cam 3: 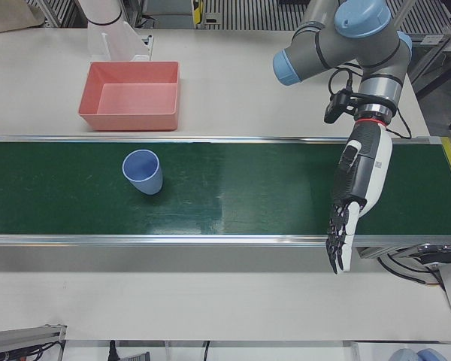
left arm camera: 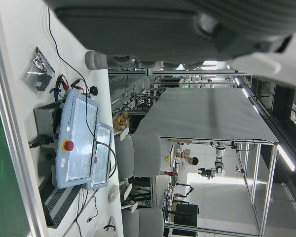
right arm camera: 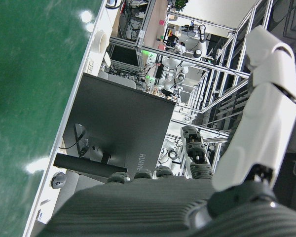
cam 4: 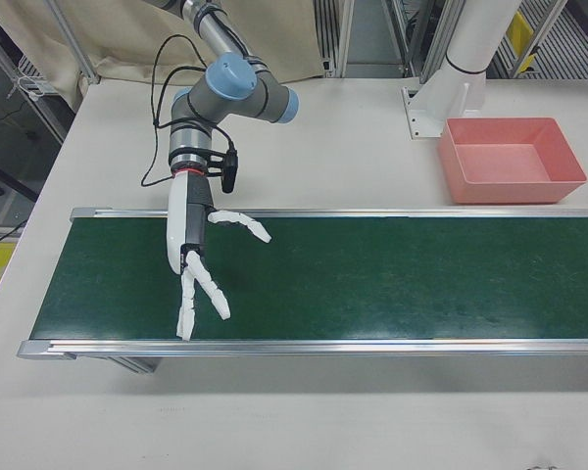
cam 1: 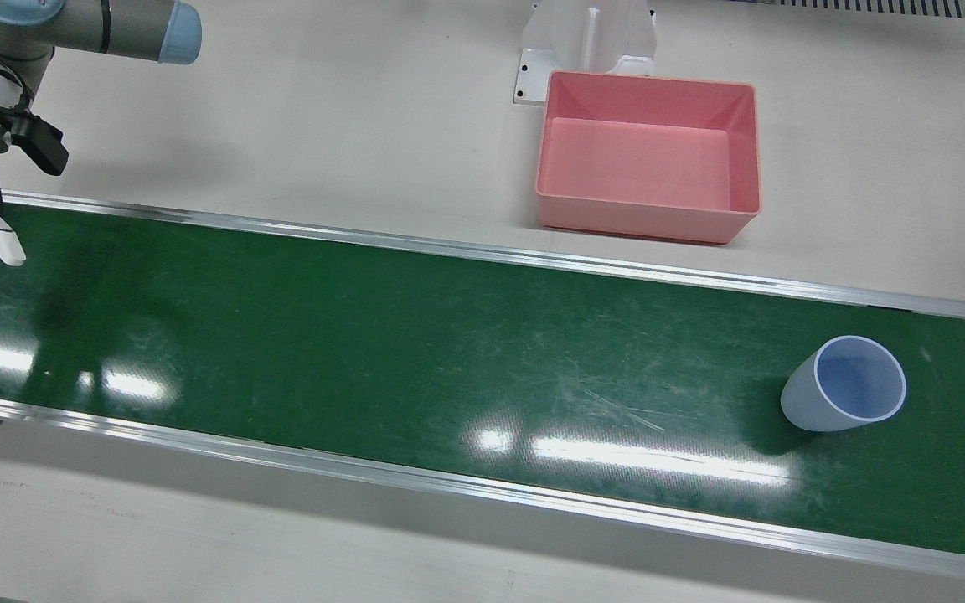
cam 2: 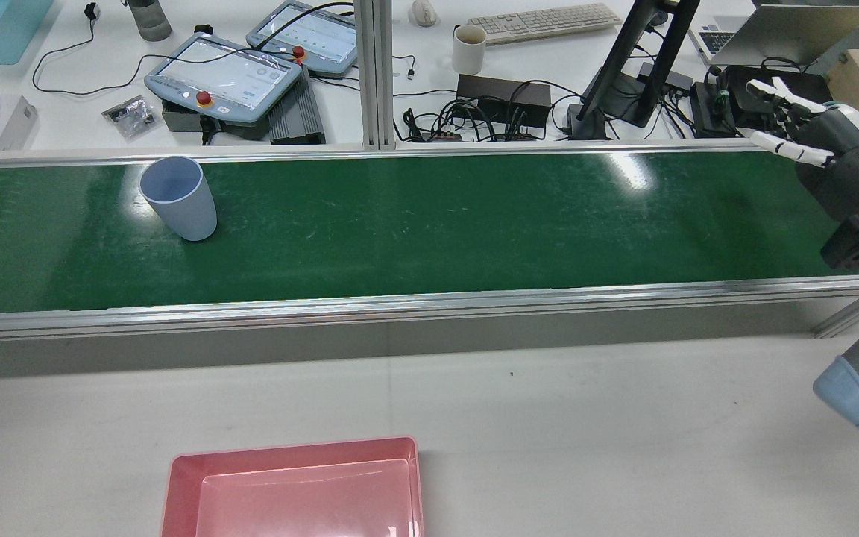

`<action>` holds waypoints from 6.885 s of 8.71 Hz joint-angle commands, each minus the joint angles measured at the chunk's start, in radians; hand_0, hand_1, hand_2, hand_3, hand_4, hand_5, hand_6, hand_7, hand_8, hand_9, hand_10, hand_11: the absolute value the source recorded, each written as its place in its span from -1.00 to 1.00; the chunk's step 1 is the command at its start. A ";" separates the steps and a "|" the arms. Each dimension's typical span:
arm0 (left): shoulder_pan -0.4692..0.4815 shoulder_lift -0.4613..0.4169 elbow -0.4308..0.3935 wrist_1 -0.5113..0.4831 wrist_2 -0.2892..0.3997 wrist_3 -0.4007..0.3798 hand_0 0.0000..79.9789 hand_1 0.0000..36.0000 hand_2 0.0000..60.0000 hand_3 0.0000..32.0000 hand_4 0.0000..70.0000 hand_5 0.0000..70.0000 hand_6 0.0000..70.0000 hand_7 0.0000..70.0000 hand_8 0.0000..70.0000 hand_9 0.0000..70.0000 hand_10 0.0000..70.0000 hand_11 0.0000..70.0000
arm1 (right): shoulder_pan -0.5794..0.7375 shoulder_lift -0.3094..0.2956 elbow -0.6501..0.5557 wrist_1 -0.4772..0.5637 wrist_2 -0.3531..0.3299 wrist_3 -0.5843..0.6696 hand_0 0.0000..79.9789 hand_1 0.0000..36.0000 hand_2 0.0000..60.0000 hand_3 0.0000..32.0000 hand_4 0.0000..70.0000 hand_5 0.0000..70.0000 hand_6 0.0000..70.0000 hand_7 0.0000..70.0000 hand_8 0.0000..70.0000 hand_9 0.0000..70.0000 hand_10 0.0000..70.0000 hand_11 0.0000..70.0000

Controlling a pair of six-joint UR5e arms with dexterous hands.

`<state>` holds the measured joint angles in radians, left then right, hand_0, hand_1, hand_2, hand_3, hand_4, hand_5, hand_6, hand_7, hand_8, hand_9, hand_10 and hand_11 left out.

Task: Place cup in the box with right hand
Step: 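Raise the right hand over the belt and wait for the blue cup, then move the open right hand along the belt toward the approaching blue cup, then close the right hand fingers around the blue cup's side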

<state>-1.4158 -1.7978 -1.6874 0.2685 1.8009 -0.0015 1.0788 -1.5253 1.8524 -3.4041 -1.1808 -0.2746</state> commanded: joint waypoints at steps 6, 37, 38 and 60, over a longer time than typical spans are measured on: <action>0.000 0.000 0.002 0.000 0.000 0.000 -1.00 -1.00 -1.00 -1.00 -1.00 -1.00 -1.00 -1.00 -1.00 -1.00 -1.00 -1.00 | -0.010 0.002 -0.001 0.117 0.013 -0.247 0.13 -0.47 -1.00 -1.00 -1.00 -0.93 -1.00 -1.00 -1.00 -1.00 -1.00 -1.00; 0.000 0.000 0.000 0.000 0.000 0.000 -1.00 -1.00 -1.00 -1.00 -1.00 -1.00 -1.00 -1.00 -1.00 -1.00 -1.00 -1.00 | -0.212 0.119 -0.013 0.103 0.141 -0.227 0.15 -0.37 -0.83 -1.00 -0.97 -0.93 -1.00 -1.00 -1.00 -1.00 -1.00 -1.00; 0.000 0.000 0.000 0.000 0.000 0.000 -1.00 -1.00 -1.00 -1.00 -1.00 -1.00 -1.00 -1.00 -1.00 -1.00 -1.00 -1.00 | -0.220 0.119 -0.015 0.103 0.141 -0.227 0.15 -0.36 -0.83 -1.00 -0.98 -0.93 -1.00 -1.00 -1.00 -1.00 -1.00 -1.00; 0.000 0.000 0.000 0.000 0.000 0.000 -1.00 -1.00 -1.00 -1.00 -1.00 -1.00 -1.00 -1.00 -1.00 -1.00 -1.00 -1.00 | -0.304 0.139 -0.015 0.104 0.191 -0.227 0.14 -0.36 -0.74 -1.00 -0.97 -0.94 -0.99 -1.00 -1.00 -1.00 -1.00 -1.00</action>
<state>-1.4159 -1.7978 -1.6874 0.2685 1.8010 -0.0015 0.7811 -1.3867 1.8378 -3.2996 -0.9935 -0.5023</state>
